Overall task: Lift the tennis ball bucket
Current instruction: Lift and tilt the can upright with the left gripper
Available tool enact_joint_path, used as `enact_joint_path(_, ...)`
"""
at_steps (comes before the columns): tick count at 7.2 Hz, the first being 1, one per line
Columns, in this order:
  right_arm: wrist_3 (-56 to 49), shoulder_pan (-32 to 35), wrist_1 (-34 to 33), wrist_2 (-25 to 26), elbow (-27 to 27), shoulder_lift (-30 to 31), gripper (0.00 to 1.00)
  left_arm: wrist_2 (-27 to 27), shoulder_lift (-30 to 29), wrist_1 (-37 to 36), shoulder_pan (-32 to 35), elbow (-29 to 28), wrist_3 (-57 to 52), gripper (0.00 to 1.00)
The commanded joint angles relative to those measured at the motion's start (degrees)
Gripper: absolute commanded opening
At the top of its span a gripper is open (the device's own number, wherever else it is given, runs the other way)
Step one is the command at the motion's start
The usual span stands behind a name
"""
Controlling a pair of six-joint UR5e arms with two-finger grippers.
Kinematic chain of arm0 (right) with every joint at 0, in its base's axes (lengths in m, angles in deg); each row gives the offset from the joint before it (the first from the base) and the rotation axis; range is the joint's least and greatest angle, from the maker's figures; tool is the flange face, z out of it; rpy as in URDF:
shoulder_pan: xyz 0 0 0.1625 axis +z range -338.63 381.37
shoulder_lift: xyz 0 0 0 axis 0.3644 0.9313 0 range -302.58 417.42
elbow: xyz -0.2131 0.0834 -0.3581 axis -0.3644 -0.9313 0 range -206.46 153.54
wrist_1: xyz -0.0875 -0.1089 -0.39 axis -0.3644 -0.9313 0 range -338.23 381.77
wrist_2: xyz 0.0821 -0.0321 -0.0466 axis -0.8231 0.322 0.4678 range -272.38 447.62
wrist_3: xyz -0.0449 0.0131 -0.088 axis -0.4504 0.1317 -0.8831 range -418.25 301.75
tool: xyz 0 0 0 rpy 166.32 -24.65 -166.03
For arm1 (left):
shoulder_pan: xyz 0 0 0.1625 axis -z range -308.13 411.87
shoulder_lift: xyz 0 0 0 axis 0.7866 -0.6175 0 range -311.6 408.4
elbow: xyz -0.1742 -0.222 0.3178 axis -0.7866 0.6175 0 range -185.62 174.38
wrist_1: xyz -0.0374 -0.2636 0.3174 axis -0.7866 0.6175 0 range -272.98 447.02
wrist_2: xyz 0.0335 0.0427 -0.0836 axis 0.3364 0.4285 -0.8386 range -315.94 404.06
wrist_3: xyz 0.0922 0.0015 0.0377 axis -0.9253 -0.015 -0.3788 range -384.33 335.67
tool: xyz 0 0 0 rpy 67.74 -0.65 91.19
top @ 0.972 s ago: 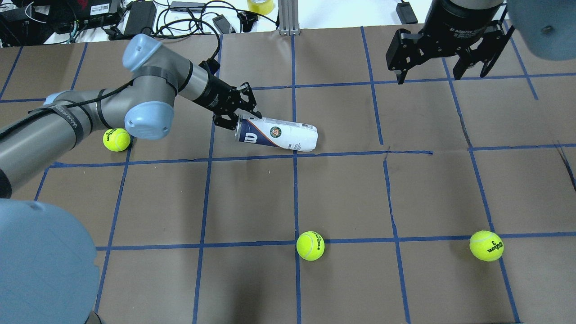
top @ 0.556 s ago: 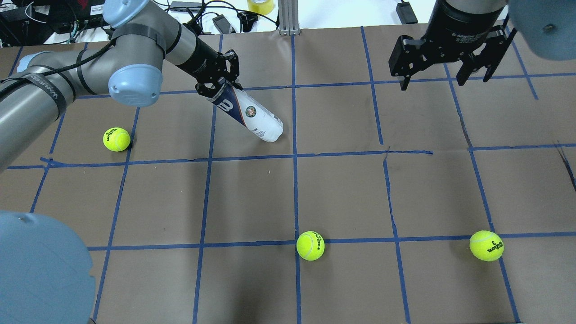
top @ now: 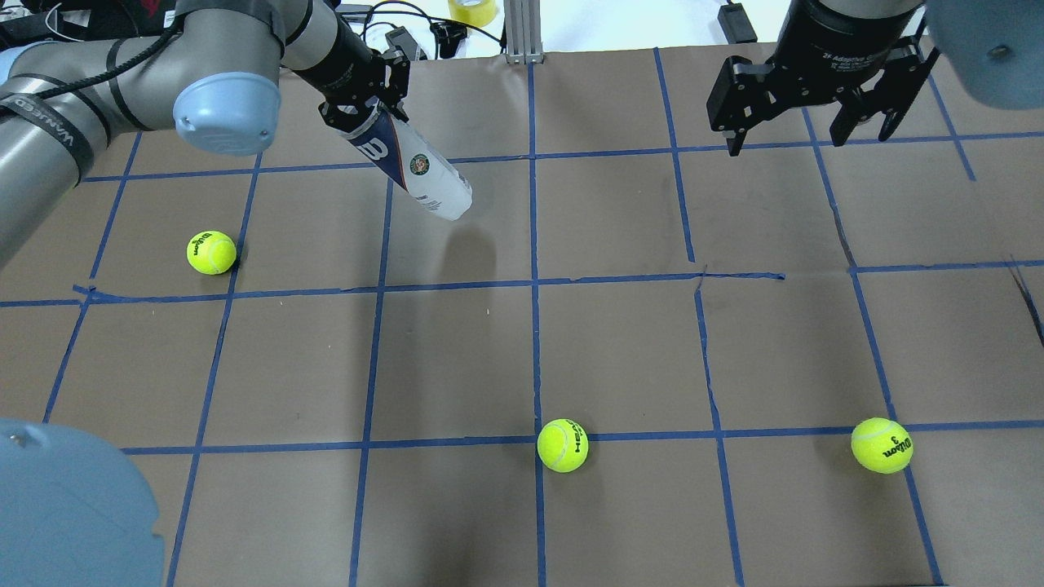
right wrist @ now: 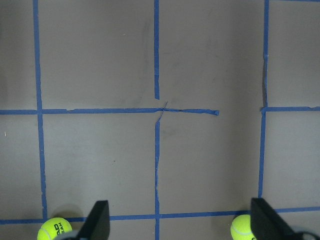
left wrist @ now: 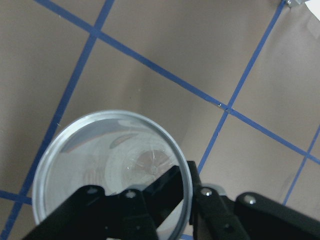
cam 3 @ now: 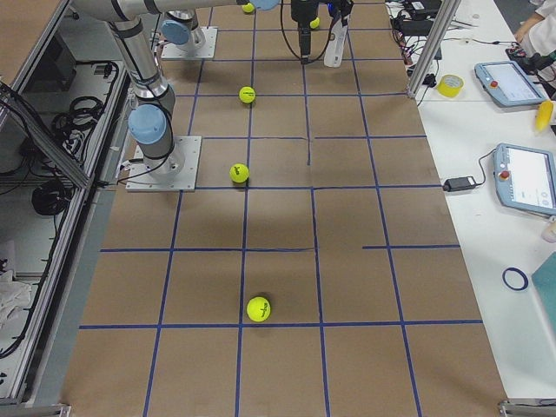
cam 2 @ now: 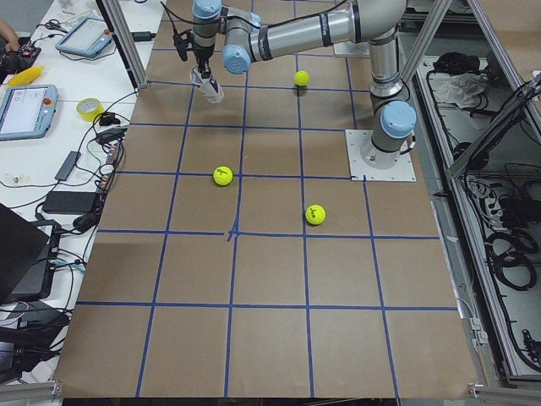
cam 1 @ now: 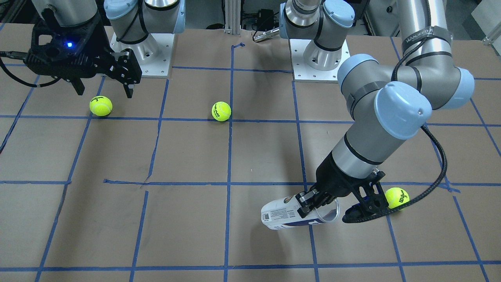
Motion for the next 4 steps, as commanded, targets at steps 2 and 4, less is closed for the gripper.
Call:
enact_joint_path(2,-0.1,0.0,0.5,0.0,0.0,0.0,1.00,8.4,-1.0,-4.2,4.7,0.5,-16.8,0.00)
enact_joint_path(4,0.0,0.0,0.6,0.0,0.0,0.0,1.00,8.4,-1.2,-4.9,7.2,1.9,-16.9,0.00)
